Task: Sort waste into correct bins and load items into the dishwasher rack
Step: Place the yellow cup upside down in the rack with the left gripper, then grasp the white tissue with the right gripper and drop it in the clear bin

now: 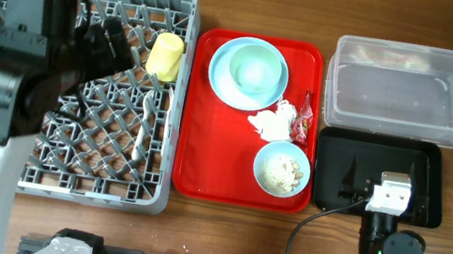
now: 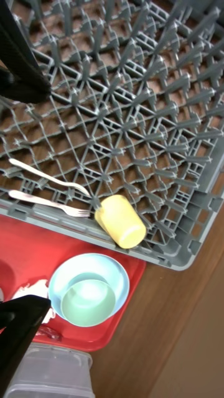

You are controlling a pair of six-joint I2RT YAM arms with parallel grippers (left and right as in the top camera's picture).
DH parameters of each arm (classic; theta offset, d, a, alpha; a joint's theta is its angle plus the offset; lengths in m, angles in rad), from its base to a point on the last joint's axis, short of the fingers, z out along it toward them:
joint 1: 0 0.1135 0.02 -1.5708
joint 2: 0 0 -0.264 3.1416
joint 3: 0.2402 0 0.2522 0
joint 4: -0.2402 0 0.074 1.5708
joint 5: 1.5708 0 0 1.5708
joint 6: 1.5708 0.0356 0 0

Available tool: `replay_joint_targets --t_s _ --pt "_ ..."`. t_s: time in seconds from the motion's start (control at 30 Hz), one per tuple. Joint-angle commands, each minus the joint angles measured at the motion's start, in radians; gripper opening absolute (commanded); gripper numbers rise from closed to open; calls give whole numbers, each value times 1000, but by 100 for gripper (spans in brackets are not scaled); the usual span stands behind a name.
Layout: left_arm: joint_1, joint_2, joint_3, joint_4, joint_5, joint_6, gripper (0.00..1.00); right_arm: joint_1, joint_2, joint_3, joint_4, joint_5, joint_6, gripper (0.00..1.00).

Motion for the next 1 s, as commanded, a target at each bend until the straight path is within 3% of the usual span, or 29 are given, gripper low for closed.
replay_joint_targets --t_s 0.0,0.13,0.17,0.27,0.43,0.53,0.67,0.77,0.8,0.83,0.87,0.9,0.93,0.97 --pt "-4 -34 -1 -74 8 -10 100 4 -4 0 30 14 -62 100" --pt "-4 -34 -1 -74 8 -10 100 4 -4 0 64 -228 -63 100" --pt "-4 -34 -1 -74 8 -10 100 4 -4 0 99 -344 -18 100" --pt "-4 -34 -1 -74 8 -10 100 4 -4 44 136 -449 192 100" --pt "-4 -34 -1 -74 8 -10 100 4 123 307 75 -533 333 100" --pt "-4 -34 -1 -74 8 -10 100 4 455 626 -196 -643 347 100" --pt "-4 -34 -1 -74 8 -10 100 4 920 1052 -703 -774 355 100" --pt "-4 -34 -1 -74 8 -10 100 4 1151 1200 -827 -952 460 100" --pt "-4 -34 -1 -74 8 -10 100 4 1227 1199 -835 -1008 463 94" --pt "-4 -34 -1 -74 8 -10 100 5 1294 1194 -879 -982 495 63" --pt "-4 -34 -1 -74 8 -10 100 11 1324 1187 -893 -928 519 43" --pt "-4 -34 -1 -74 8 -10 100 31 1353 1175 -892 -840 535 38" --pt "-4 -34 -1 -74 8 -10 100 100 1390 1162 -880 -609 593 38" --pt "-4 -34 -1 -74 8 -10 100 142 1407 1157 -868 -517 616 40"
